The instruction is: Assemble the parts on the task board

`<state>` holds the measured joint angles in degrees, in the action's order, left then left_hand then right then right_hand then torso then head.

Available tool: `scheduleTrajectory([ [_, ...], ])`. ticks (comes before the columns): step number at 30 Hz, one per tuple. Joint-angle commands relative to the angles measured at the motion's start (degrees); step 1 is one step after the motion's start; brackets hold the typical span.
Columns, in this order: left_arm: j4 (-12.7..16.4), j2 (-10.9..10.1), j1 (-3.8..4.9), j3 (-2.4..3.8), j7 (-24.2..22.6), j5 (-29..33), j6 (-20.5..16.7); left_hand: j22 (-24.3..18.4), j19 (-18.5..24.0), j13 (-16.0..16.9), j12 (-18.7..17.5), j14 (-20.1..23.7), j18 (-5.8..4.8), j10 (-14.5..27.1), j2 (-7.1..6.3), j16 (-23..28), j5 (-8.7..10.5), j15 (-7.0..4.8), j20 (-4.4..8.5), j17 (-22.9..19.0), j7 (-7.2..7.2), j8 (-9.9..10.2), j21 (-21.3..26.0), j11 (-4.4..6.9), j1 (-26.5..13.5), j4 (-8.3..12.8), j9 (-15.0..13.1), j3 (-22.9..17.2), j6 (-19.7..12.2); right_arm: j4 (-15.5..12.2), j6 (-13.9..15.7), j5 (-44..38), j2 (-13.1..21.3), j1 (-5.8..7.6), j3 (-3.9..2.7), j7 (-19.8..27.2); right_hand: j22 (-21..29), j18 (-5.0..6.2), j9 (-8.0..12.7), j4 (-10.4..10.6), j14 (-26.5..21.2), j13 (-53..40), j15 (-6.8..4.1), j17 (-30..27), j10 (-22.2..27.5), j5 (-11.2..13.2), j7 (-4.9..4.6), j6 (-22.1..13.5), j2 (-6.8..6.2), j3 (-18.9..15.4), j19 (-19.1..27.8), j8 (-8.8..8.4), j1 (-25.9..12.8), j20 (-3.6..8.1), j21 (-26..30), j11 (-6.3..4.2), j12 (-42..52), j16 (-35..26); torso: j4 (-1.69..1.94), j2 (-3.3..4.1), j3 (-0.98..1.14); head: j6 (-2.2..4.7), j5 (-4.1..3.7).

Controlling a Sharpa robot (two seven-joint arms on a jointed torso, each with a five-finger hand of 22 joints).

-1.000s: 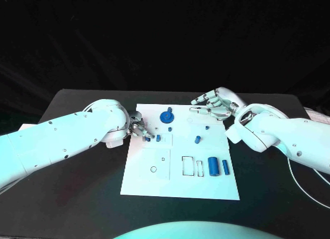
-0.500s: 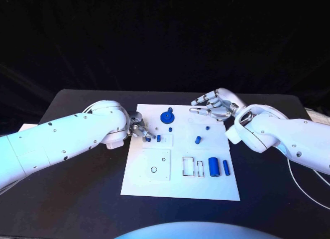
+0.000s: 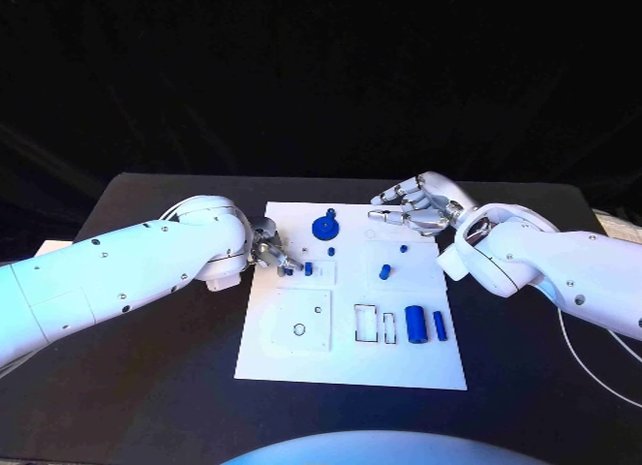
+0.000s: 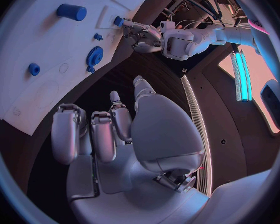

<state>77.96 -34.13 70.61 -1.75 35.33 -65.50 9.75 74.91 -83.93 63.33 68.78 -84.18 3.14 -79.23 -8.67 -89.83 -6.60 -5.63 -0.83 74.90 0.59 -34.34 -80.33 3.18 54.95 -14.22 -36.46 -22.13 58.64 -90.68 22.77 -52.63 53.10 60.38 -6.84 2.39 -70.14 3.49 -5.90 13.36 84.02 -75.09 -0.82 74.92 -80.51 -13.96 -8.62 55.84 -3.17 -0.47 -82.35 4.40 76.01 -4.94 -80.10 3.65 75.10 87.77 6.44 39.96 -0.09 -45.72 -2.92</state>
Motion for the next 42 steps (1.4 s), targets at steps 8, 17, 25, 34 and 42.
scheduleTrajectory([
  [8, 0.78, 0.01, 0.35, 0.08, 0.52, 0.06, 0.46, 5.47, -1.64, 0.10, 0.13, -5.82, -0.43, -0.47, 0.70, -0.17, -0.31, -0.40, 0.44, 15.10, -0.09, -0.30, -0.33, 0.00, 0.55, 0.03, -0.01, 0.45, 0.49, 0.10, -0.98, -0.09, -0.17, -0.12, 0.00, 0.42, 0.05, 0.52, -0.09, -0.10, 5.06, -3.74, -0.04, 11.57, 0.21, -0.27, 0.15, 0.36, 0.54, -0.35, 0.20, 0.08, -0.10, -0.01, 0.18, -0.10, -0.26, -0.24, -0.01, -0.01, -0.01, 0.03, -0.07],
  [17, 1.22, 0.04, 0.63, 0.34, 0.53, -0.19, 0.28, 5.53, -1.66, 0.17, 0.17, -5.82, -0.44, -0.51, 0.90, -0.17, -0.33, -0.41, 0.46, 15.10, -0.11, -0.30, -0.37, 0.02, 0.83, 0.05, -0.01, 0.58, 0.52, 0.13, -1.01, -0.09, -0.21, -0.16, 0.01, 0.40, 0.00, 0.51, -0.10, -0.06, 5.07, -3.81, -0.05, 11.58, 0.14, -0.31, 0.16, 0.36, 0.61, -0.50, 0.17, 0.08, -0.17, -0.01, 0.16, -0.10, -0.16, -0.23, 0.04, 0.04, -0.02, 0.06, -0.14],
  [25, 1.24, -0.34, 1.02, 0.55, 0.64, -0.51, 0.97, 5.52, -1.66, 0.15, 0.15, -5.82, -0.44, -0.51, 0.97, -0.17, -0.34, -0.42, 0.46, 15.10, -0.11, -0.29, -0.35, 0.03, 0.96, 0.07, -0.01, 0.64, 0.53, 0.16, -1.02, -0.09, -0.18, -0.17, 0.01, 0.38, 0.00, 0.51, -0.10, -0.06, 5.07, -3.81, -0.05, 11.58, 0.14, -0.31, 0.16, 0.36, 0.61, -0.50, 0.17, 0.08, -0.17, -0.01, 0.16, -0.10, -0.16, -0.23, 0.05, 0.01, 0.00, 0.07, -0.20],
  [34, 2.82, -2.02, 1.23, 1.92, -0.02, 0.07, -0.19, 5.42, -1.60, 0.01, -0.01, -5.82, -0.40, -0.47, 0.81, -0.17, -0.26, -0.43, 0.48, 15.10, -0.07, -0.21, -0.20, 0.00, 1.12, -0.25, 0.02, 1.70, 0.53, 0.31, -1.07, -0.08, -0.26, -0.33, 0.02, 0.40, 0.00, 0.51, -0.10, -0.06, 5.07, -3.81, -0.05, 11.58, 0.14, -0.31, 0.16, 0.36, 0.61, -0.50, 0.17, 0.08, -0.17, -0.01, 0.16, -0.10, -0.16, -0.23, 0.01, 0.06, -0.10, 0.19, -0.52],
  [42, 3.50, -3.91, 1.82, 3.44, -9.58, 12.40, -11.73, -3.14, 3.01, -13.16, -12.11, -5.52, 1.84, 7.94, 0.62, 0.42, -0.40, 0.55, -0.25, 14.24, 1.73, 1.95, 9.09, -1.53, 2.28, -2.21, 0.74, 6.25, -3.87, 0.46, -1.08, -0.04, -0.31, -0.55, 0.02, 0.39, 0.00, 0.51, -0.10, -0.06, 5.07, -3.81, -0.05, 11.58, 0.14, -0.31, 0.16, 0.36, 0.61, -0.50, 0.17, 0.08, -0.17, -0.01, 0.16, -0.10, -0.16, -0.23, 0.08, -0.05, 0.03, 0.30, -0.72],
])
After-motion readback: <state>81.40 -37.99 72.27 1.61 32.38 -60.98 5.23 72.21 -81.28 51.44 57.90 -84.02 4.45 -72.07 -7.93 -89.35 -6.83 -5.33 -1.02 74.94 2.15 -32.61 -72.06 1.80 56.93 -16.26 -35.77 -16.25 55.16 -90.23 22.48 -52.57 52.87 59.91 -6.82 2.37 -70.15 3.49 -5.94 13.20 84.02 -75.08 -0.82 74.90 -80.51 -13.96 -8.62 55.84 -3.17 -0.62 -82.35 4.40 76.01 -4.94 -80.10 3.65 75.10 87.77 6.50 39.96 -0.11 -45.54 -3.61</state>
